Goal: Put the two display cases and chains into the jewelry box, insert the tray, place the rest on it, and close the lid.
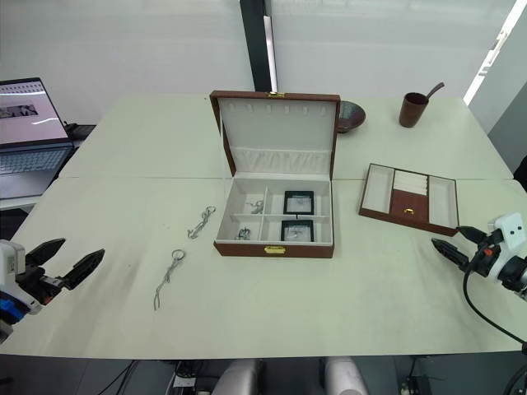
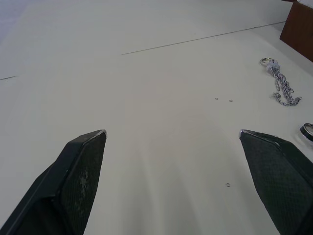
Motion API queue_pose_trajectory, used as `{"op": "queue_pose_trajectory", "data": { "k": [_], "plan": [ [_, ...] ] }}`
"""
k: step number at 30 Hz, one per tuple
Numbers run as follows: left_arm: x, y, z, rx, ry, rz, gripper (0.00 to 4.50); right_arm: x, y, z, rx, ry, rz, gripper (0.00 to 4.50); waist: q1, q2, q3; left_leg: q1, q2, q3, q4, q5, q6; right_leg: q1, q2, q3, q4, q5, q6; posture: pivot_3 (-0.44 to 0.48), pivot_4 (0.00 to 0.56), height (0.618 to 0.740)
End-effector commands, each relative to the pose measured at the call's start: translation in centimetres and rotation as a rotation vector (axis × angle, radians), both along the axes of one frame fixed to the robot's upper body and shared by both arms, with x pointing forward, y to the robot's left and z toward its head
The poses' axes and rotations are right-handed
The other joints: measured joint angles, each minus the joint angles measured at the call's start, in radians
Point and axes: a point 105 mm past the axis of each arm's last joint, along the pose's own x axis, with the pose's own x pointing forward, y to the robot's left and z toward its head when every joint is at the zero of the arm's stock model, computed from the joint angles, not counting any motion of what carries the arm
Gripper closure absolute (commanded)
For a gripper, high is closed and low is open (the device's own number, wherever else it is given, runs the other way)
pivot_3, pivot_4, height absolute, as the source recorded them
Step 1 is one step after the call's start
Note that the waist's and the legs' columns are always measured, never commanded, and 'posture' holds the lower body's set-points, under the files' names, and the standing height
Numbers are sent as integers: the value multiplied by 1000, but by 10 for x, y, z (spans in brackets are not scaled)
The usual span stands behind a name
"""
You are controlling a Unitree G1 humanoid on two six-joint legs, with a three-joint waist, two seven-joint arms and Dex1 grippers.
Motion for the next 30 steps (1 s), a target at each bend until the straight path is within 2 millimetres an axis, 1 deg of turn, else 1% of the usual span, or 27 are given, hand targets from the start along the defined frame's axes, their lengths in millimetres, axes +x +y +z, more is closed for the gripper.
{"op": "queue_pose_trajectory", "data": {
  "k": [1,16,22,26,30],
  "plan": [
    [-3,6,10,18,-44,29,0,1,-4,13,-29,-34,1,55,0,0,0,0,0,0,0,0,0,0,0,0,0,0,0,0,150,740],
    [1,3,10,13,-51,24,0,0,-2,13,-24,-32,10,55,0,0,0,0,0,0,0,0,0,0,0,0,0,0,0,0,150,740],
    [3,0,10,7,-63,20,0,1,-4,17,-18,-37,18,55,0,0,0,0,0,0,0,0,0,0,0,0,0,0,0,0,150,740],
    [6,-8,9,-5,-68,-7,0,3,3,28,-22,-57,56,55,0,0,0,0,0,0,0,0,0,0,0,0,0,0,0,0,150,740],
    [14,-25,16,-14,-86,-78,0,3,5,34,-29,-59,81,55,0,0,0,0,0,0,0,0,0,0,0,0,0,0,0,0,150,740]
  ]
}}
